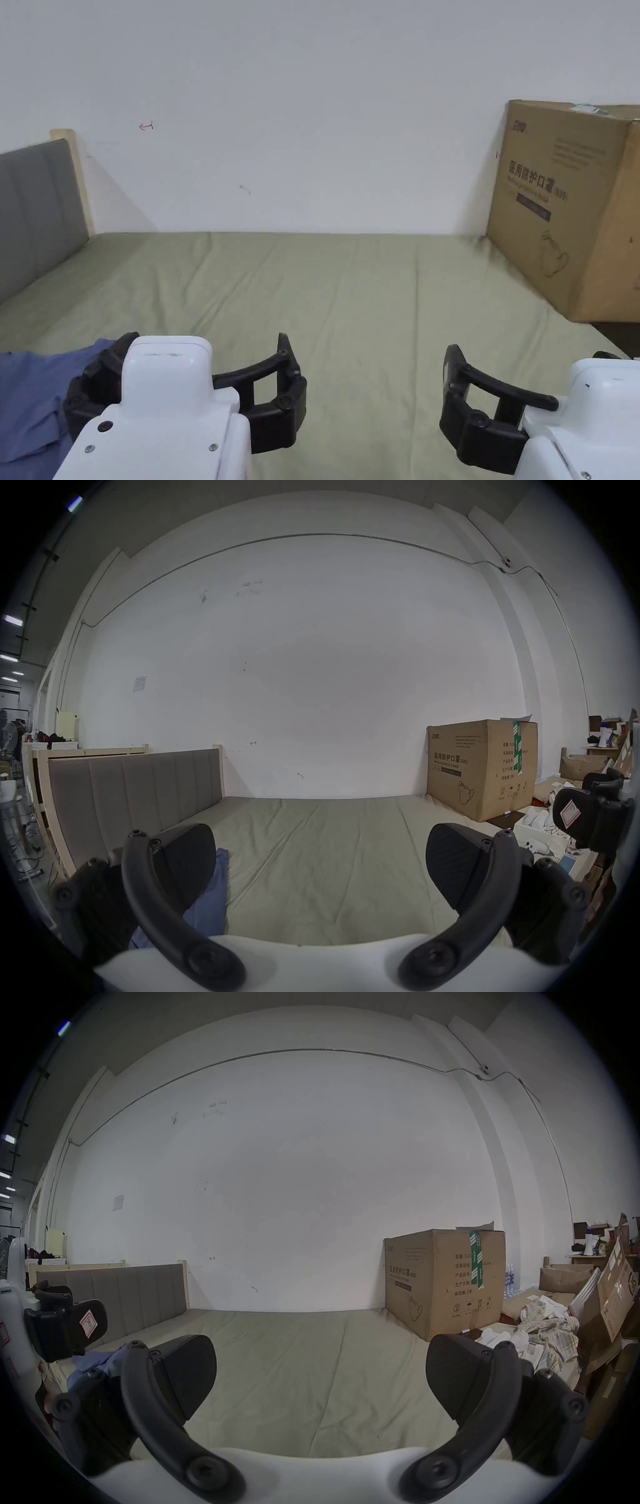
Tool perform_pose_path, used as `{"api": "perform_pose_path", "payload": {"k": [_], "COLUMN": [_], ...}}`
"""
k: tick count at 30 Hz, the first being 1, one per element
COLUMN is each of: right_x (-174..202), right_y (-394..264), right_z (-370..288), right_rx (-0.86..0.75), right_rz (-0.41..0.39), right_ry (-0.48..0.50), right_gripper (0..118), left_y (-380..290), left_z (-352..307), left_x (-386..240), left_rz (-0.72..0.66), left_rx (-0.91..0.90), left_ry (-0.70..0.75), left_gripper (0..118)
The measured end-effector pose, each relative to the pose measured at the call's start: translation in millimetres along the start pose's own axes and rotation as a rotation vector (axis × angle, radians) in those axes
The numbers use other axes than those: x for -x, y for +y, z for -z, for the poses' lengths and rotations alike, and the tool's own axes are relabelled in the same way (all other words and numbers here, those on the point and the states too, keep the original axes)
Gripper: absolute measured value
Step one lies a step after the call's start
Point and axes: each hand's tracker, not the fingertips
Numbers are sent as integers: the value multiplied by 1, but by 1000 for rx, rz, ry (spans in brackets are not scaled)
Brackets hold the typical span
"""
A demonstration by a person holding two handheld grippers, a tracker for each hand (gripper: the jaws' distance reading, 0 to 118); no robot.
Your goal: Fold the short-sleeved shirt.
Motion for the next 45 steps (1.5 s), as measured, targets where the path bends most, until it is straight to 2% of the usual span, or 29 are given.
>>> {"api": "perform_pose_path", "payload": {"k": [6,7,8,10,12,13,16,17,18,19,21,23,25,27,28,29,31,33,35,37,38,39,42,45], "right_x": [0,0,-2,-12,-41,-61,-108,-117,-123,-124,-128,-126,-125,-107,-93,-76,-40,-15,-1,1,-5,-6,-12,-13], "right_y": [2,5,6,8,0,-12,-66,-92,-114,-125,-127,-108,-76,-30,-10,5,18,14,7,3,0,-1,0,4], "right_z": [3,4,4,5,9,13,25,25,24,23,22,25,30,32,30,26,17,10,8,5,6,6,8,10], "right_rx": [8,-12,-36,-67,-48,-15,287,358,379,388,415,366,268,170,108,41,-79,-148,-151,-132,-123,-118,-110,-80], "right_rz": [-24,-55,-44,87,438,690,1403,1589,1732,1776,1717,1553,1338,963,735,509,120,-110,-181,-123,-66,-41,-41,-35], "right_ry": [-2,-51,-93,-129,-59,-22,-162,-184,-169,-183,-232,-219,-136,-63,-50,-35,-32,-61,-105,-74,-54,-67,-112,-113], "right_gripper": [118,118,118,118,118,118,118,118,118,118,118,118,118,118,118,118,118,118,118,118,118,118,118,118], "left_y": [3,7,11,16,6,-8,-64,-75,-75,-72,-59,-41,-13,9,19,22,18,10,4,0,1,1,3,6], "left_z": [2,4,6,10,14,15,21,22,19,16,14,15,20,26,29,27,21,15,12,7,5,5,0,-4], "left_x": [1,0,-4,-19,-45,-56,-62,-59,-59,-62,-65,-63,-51,-30,-15,1,24,32,32,28,28,28,21,15], "left_rz": [5,38,115,352,751,1010,1676,1784,1741,1659,1412,1192,907,596,415,212,-76,-156,-109,-82,-60,-26,64,81], "left_rx": [9,0,-26,-99,-209,-291,-557,-617,-581,-524,-384,-289,-159,-34,1,11,7,-7,-30,-60,-71,-89,-132,-143], "left_ry": [0,1,30,108,213,253,345,336,261,211,157,177,146,105,63,-14,-107,-53,33,48,52,52,47,49], "left_gripper": [118,118,118,118,118,118,118,118,118,118,118,118,118,118,118,118,118,118,118,118,118,118,118,118]}}
